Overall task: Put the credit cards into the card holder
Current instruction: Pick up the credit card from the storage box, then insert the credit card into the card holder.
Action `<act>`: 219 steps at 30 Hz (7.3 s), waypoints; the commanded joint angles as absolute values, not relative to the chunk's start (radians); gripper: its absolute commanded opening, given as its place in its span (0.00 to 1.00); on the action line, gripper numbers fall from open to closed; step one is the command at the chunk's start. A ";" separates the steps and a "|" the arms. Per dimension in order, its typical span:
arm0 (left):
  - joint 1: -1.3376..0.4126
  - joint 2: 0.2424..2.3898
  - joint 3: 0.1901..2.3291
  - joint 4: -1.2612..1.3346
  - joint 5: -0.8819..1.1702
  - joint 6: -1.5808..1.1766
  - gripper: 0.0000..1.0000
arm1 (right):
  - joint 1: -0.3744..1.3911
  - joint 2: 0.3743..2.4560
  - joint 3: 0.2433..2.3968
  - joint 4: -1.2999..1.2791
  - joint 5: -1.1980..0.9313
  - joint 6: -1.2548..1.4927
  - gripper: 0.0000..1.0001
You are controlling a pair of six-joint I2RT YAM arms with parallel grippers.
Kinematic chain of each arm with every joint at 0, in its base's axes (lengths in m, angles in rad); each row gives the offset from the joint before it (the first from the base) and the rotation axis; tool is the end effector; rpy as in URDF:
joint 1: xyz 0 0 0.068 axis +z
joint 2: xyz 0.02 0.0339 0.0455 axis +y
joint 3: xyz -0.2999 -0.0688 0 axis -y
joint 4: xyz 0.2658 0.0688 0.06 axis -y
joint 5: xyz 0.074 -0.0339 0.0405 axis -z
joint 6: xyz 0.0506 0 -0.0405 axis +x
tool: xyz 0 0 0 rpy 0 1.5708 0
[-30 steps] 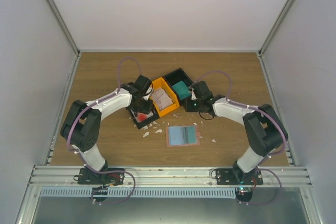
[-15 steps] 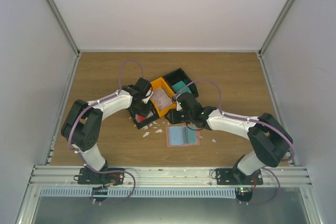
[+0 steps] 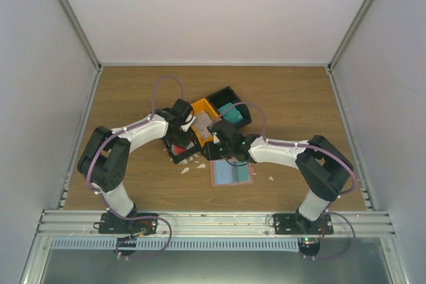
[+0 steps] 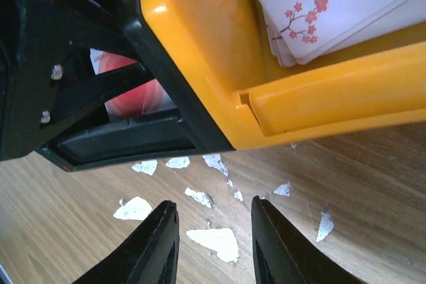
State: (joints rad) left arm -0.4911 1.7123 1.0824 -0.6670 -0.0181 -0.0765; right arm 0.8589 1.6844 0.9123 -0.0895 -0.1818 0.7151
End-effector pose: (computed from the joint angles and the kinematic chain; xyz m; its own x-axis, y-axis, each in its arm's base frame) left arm 0.3057 -0.1624 0.1824 -0.8822 0.3851 -0.2710 0.4010 0.9161 -0.0033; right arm 0.2327 0.2838 0.1751 -0.9130 -0.0710 -0.4017 -0.2952 0.7945 0.5306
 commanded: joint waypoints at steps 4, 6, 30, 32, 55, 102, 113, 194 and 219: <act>-0.495 1.726 1.083 -0.689 -0.034 -0.085 0.46 | 0.868 1.734 0.981 -0.168 -0.131 0.695 0.32; -0.494 1.729 1.079 -0.685 -0.026 -0.092 0.46 | 0.868 1.748 0.994 -0.185 -0.127 0.686 0.32; -0.504 1.645 1.083 -0.725 0.129 -0.132 0.40 | 0.870 1.808 1.062 -0.218 -0.135 0.666 0.32; -0.506 1.627 1.075 -0.723 0.138 -0.153 0.40 | 0.870 1.810 1.063 -0.220 -0.136 0.667 0.32; -0.535 1.527 0.978 -0.700 0.236 -0.209 0.43 | 0.857 1.718 1.007 -0.225 -0.112 0.679 0.32; -0.548 1.307 1.038 -0.674 0.028 -0.225 0.00 | 0.793 1.487 0.849 -0.109 -0.111 0.691 0.33; -0.538 1.124 1.028 -0.345 0.400 -0.582 0.00 | 0.608 1.230 0.769 -0.051 -0.350 0.628 0.49; -0.918 1.489 0.634 -0.099 0.172 -0.809 0.28 | 0.510 1.290 0.409 -0.100 -0.606 0.685 0.01; -0.936 1.519 0.661 -0.212 0.081 -0.814 0.13 | 0.506 1.221 0.412 -0.150 -0.611 0.746 0.00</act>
